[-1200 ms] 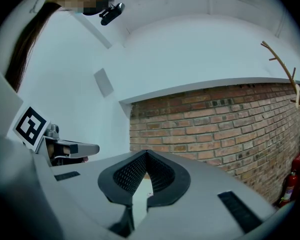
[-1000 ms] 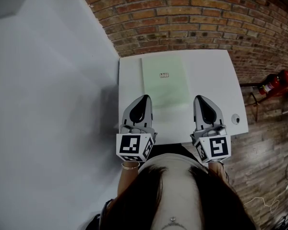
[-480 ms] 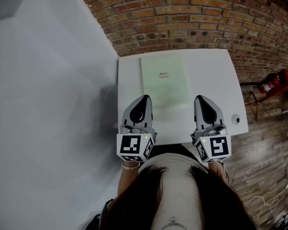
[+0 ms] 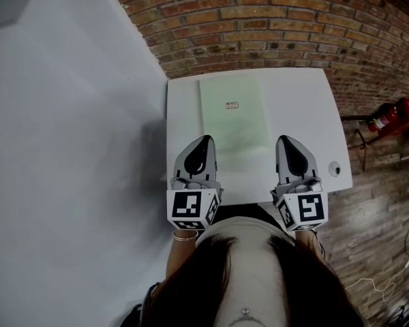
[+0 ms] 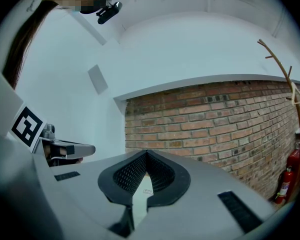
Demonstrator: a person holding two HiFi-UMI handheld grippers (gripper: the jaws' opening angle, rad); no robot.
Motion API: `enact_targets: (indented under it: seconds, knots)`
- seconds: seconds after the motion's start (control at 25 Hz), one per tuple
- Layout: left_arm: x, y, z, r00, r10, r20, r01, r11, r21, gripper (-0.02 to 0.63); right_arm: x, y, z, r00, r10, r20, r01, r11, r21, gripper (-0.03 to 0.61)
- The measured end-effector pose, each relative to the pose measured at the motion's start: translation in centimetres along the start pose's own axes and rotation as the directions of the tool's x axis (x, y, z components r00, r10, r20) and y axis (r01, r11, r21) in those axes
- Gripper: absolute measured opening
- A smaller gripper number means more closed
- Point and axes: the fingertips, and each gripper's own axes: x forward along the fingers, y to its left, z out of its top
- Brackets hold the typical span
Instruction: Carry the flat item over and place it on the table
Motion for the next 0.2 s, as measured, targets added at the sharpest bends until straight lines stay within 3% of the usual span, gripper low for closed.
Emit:
enact_targets:
  seconds: [0.2]
  knots:
    - [0.12,-0.25,-0.21,1.0,-0.01,-0.002,0.01,1.0,-0.007,0.009,0.1,-0.05,-0.15,1.0,0.004,-0.003,-0.004,1.0,-0.001,0.035]
